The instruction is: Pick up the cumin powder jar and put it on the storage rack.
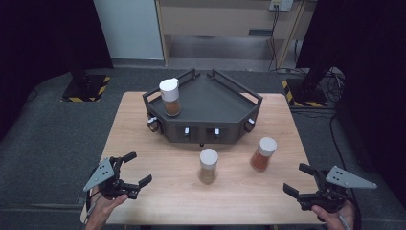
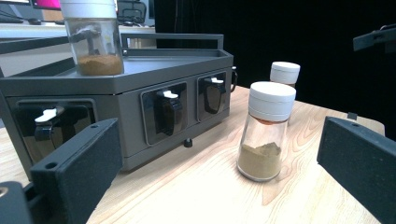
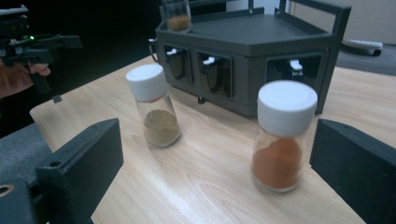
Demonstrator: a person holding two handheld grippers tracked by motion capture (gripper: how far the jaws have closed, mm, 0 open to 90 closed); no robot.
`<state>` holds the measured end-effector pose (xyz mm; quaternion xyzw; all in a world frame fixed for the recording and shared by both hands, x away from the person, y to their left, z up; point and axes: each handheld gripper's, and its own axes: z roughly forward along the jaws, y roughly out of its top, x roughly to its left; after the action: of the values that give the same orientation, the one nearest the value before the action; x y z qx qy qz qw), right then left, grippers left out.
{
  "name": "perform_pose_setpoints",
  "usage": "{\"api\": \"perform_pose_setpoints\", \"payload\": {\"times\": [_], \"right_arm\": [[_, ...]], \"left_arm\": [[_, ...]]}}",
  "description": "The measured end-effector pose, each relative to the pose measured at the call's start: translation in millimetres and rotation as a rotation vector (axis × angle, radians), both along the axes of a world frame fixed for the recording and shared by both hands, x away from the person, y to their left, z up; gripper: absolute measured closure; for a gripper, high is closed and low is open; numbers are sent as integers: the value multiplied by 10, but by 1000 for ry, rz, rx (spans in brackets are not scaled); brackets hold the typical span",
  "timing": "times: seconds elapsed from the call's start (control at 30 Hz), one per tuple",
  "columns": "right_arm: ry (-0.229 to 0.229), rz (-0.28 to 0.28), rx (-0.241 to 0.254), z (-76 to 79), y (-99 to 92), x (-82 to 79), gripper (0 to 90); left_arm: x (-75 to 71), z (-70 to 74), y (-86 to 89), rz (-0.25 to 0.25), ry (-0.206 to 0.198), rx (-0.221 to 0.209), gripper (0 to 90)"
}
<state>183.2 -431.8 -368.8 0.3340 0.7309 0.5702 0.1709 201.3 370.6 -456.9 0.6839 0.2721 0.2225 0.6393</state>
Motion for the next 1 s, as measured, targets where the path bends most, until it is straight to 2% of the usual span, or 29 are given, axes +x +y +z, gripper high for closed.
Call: {"api": "perform_pose_setpoints", "payload": {"times": [0.2, 0.7, 1.0], "right_arm": [[2, 23, 4, 94, 34, 77, 39], [3, 87, -36, 287, 231, 282, 42], [-1, 120, -40, 338, 355, 407, 43]], "left_arm": [[1, 6, -5, 1, 3, 8, 0], [16, 11, -10, -4, 16, 17, 0], [26, 10, -10, -9, 20, 20, 0]]}}
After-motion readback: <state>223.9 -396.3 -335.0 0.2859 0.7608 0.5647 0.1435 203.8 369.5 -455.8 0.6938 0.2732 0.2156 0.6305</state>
